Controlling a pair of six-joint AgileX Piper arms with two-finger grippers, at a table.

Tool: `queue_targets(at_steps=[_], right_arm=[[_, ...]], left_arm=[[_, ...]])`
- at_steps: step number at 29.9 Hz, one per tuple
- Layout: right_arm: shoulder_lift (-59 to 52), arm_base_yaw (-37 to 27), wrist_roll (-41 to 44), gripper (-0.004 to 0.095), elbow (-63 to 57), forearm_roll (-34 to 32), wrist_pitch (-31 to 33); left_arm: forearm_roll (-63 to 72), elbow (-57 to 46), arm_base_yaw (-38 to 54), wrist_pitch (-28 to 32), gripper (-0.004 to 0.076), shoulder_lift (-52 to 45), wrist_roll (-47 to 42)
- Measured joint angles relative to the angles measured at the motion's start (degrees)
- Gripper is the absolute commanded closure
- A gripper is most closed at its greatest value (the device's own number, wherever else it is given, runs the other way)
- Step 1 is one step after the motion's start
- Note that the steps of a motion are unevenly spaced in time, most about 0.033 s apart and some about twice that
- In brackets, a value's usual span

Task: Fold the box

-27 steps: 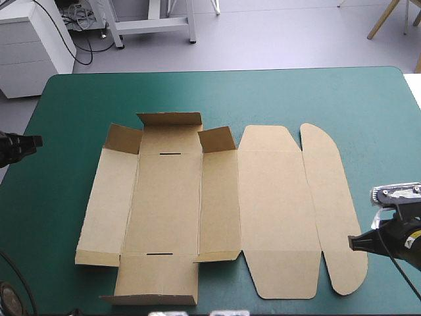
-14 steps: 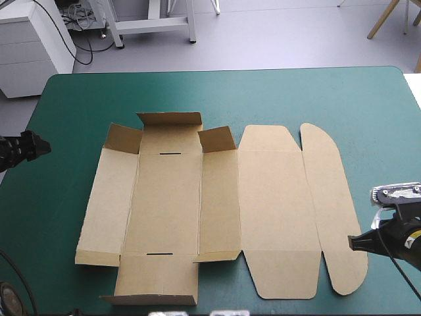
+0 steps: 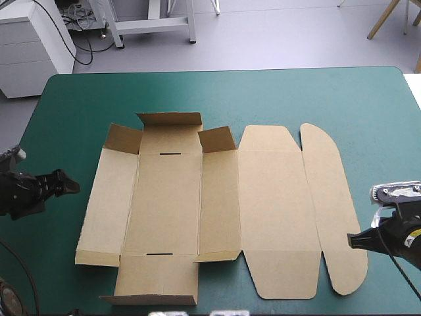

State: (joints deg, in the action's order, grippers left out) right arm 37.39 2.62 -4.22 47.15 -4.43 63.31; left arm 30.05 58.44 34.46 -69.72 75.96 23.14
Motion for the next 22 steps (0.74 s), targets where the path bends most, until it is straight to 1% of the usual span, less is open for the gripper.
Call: queue_targets(at_steps=[4,8,11,15,18,22], right_arm=[[0.0,0.0,0.0,0.0922,0.0,0.1,-0.1],[0.0,0.0,0.0,0.0922,0.0,0.3,-0.3],[0.0,0.0,0.0,0.0922,0.0,0.7,-0.4],[0.0,0.0,0.0,0.0922,0.0,0.7,-0.6],[0.0,0.0,0.0,0.0922,0.0,0.9,-0.6],[0.0,0.0,0.0,0.0922,0.0,0.9,-0.6]], left_arm=[[0.9,-5.9,0.0,1.3,-0.0008,0.0,2.5],[1.4,-11.5,0.0,5.0,-0.0008,0.0,4.0],[4.4,-14.6,0.0,7.5,-0.0008,0.0,7.3],[9.9,-16.9,0.0,7.7,0.0001,0.9,12.9],[10.8,-17.0,-1.0,7.7,0.0000,2.7,14.1],[10.2,-16.9,-5.4,6.8,0.0000,5.7,14.5]])
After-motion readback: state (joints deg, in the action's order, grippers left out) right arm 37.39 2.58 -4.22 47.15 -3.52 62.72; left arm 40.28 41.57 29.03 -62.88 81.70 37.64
